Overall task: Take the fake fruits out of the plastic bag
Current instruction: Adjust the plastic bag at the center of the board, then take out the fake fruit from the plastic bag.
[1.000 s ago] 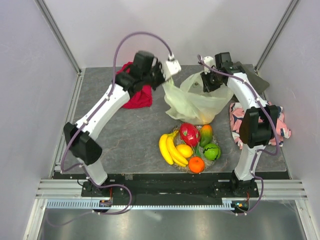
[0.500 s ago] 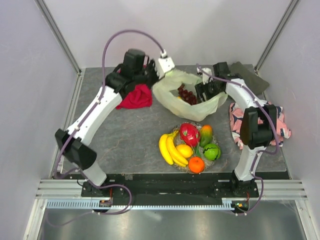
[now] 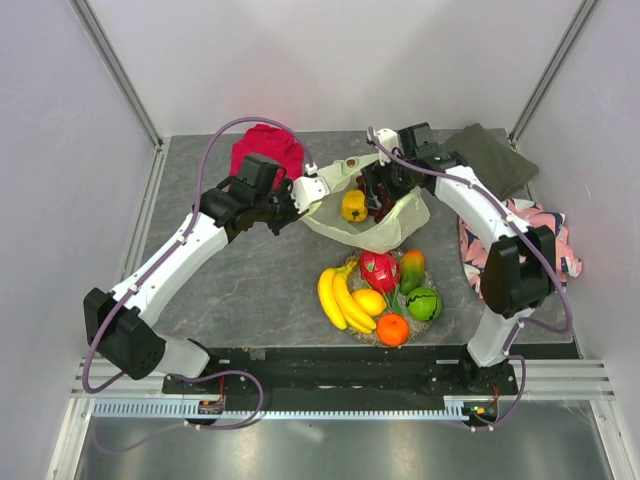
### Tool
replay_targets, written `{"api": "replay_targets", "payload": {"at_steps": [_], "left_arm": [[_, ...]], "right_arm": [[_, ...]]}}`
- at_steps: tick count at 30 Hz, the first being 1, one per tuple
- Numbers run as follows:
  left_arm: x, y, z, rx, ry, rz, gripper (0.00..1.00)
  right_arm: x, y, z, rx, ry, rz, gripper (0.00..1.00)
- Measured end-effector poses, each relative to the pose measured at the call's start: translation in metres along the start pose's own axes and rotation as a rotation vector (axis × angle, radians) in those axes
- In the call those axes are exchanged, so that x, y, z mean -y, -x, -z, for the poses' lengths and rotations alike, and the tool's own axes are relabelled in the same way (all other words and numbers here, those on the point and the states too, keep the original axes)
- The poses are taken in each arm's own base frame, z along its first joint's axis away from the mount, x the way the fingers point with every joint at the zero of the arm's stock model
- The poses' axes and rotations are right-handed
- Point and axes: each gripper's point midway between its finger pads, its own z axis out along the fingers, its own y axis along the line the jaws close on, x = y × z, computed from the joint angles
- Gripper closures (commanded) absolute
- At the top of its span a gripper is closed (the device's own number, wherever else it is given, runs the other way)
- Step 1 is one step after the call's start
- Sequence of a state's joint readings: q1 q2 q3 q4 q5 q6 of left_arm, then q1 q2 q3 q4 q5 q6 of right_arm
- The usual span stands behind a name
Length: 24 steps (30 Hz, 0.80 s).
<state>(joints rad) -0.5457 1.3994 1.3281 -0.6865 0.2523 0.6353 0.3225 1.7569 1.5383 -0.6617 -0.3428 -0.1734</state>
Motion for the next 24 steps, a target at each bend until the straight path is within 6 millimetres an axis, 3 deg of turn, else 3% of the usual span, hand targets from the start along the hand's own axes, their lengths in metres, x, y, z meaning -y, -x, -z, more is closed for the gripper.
{"api": "replay_targets", "payload": {"at_steps": [1,2,4,10,13,21,24], "left_arm": [[0.001,-0.001,0.0,-0.002,-0.002,0.003,0.98],[0.001,-0.001,-0.001,-0.003,-0.003,0.005,0.98],[0.001,-0.001,-0.001,0.0,-0.003,0.008,0.98],[0.002,0.001,-0.001,0.006,-0.006,0.015,0.98],[0.003,0.001,-0.001,0.008,-0.009,0.018,0.98],[0.002,0.001,-0.001,0.009,-0.008,0.025,0.98],[0.002,0.001,-0.001,0.009,-0.007,0.026,0.98]], "right_arm": [[-0.001,0.005,-0.005,0.004,0.002,-0.001,0.14],[-0.001,0.011,-0.012,0.013,0.003,-0.002,0.02],[-0.001,0.017,-0.029,0.012,0.008,-0.013,0.02],[-0.005,0.01,-0.081,-0.052,-0.001,-0.029,0.02],[-0.007,0.009,-0.098,-0.069,-0.019,-0.033,0.02],[0.0,0.005,-0.124,-0.105,-0.128,-0.029,0.02],[0.005,-0.003,-0.13,-0.131,-0.157,-0.03,0.15]]}}
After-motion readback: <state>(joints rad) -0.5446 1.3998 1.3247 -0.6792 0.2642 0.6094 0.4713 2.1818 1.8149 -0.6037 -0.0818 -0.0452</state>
